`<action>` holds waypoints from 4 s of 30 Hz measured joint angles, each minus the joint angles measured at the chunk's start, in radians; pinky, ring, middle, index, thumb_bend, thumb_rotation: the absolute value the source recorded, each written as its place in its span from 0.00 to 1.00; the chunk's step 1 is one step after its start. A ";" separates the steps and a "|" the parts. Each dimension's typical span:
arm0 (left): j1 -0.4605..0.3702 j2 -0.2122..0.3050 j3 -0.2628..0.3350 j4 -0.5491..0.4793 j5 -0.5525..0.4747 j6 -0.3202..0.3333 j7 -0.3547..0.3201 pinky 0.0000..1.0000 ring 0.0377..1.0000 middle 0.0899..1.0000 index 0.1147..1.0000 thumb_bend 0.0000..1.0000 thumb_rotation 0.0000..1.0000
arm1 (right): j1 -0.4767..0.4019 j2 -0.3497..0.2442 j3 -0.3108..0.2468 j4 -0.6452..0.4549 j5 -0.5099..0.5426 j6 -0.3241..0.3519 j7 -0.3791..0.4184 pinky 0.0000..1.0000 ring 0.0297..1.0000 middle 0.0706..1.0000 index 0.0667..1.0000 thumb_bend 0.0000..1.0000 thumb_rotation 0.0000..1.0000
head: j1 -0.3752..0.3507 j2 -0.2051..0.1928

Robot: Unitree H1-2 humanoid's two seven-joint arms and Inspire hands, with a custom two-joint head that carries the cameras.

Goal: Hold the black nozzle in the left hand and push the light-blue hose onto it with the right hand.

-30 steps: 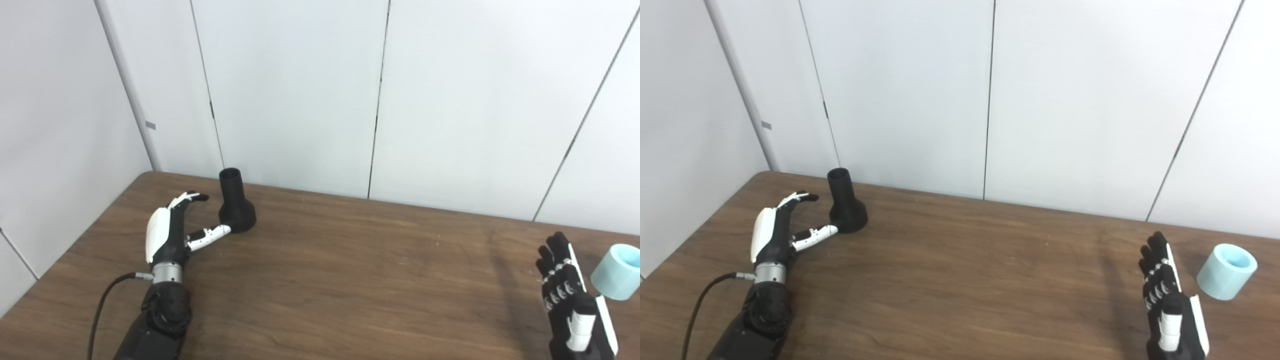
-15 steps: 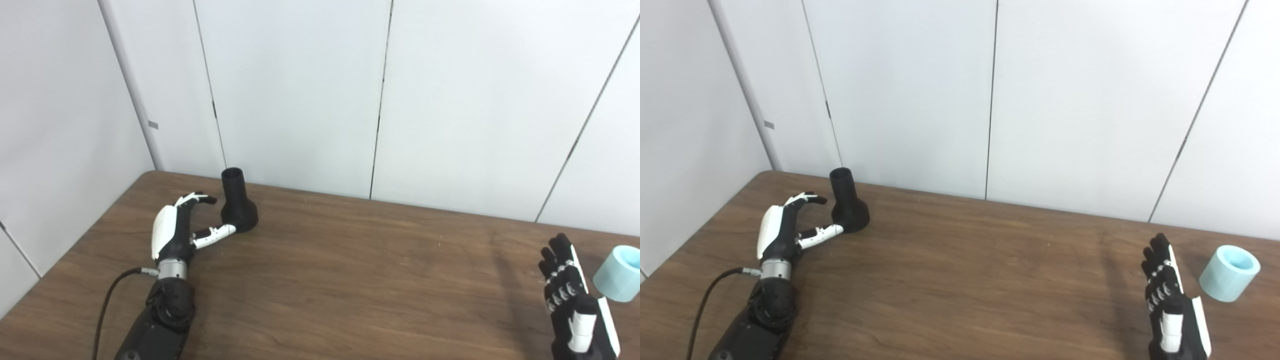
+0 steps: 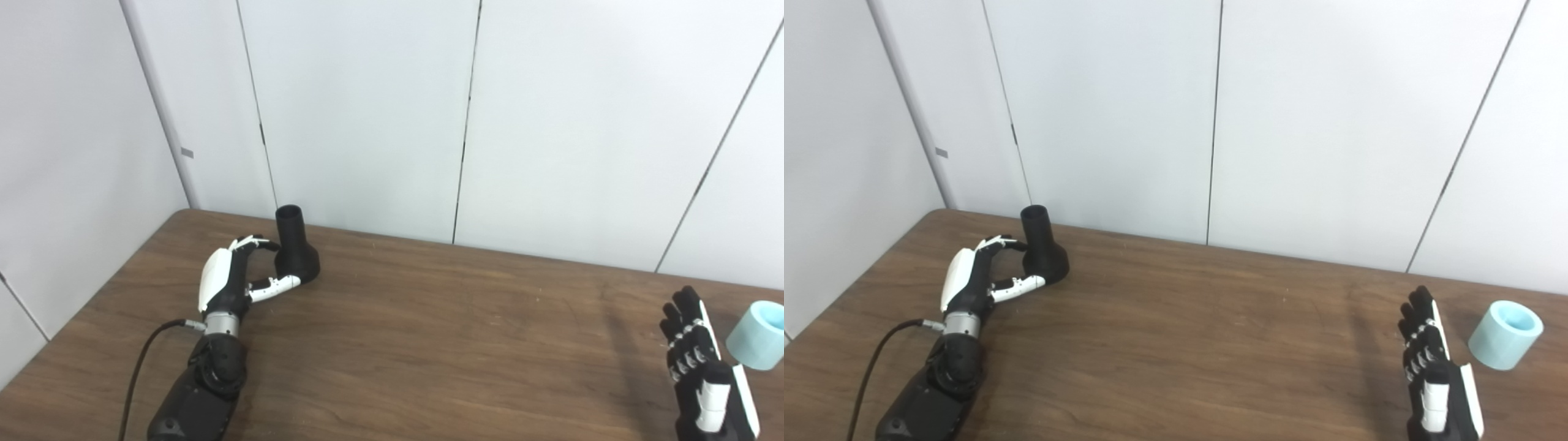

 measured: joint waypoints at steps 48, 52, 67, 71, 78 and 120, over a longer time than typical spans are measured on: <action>-0.077 0.007 -0.082 0.081 0.015 0.016 -0.067 1.00 0.99 0.90 0.57 1.00 0.42 | 0.014 0.006 0.001 -0.025 -0.010 0.002 -0.001 1.00 1.00 1.00 0.99 0.64 1.00 | -0.015 0.008; -0.086 0.007 -0.082 0.080 0.015 0.016 -0.072 1.00 0.99 0.89 0.55 1.00 0.40 | 0.016 0.008 0.001 -0.028 -0.010 0.006 -0.001 1.00 1.00 1.00 0.99 0.64 1.00 | -0.014 0.012; -0.097 0.003 -0.081 0.079 0.015 0.001 -0.041 1.00 0.95 0.81 0.42 0.53 0.08 | 0.020 0.008 0.002 -0.035 -0.015 0.036 -0.001 1.00 1.00 1.00 0.99 0.65 1.00 | -0.012 0.023; -0.108 0.003 -0.095 0.080 0.018 0.002 -0.043 1.00 0.94 0.79 0.42 0.52 0.07 | 0.022 0.009 0.004 -0.040 -0.019 0.040 -0.002 1.00 1.00 1.00 0.99 0.65 1.00 | -0.012 0.023; -0.110 0.010 -0.110 0.079 0.016 0.006 -0.078 1.00 0.94 0.77 0.42 0.52 0.07 | 0.028 0.010 0.005 -0.048 -0.026 0.045 -0.007 1.00 1.00 1.00 0.99 0.65 1.00 | -0.012 0.023; 0.001 -0.157 -0.291 -0.152 0.001 -0.073 -0.279 1.00 0.97 0.79 0.42 0.52 0.08 | 0.103 0.094 0.056 -0.172 -0.100 0.207 -0.077 1.00 0.99 1.00 1.00 0.62 1.00 | -0.204 0.112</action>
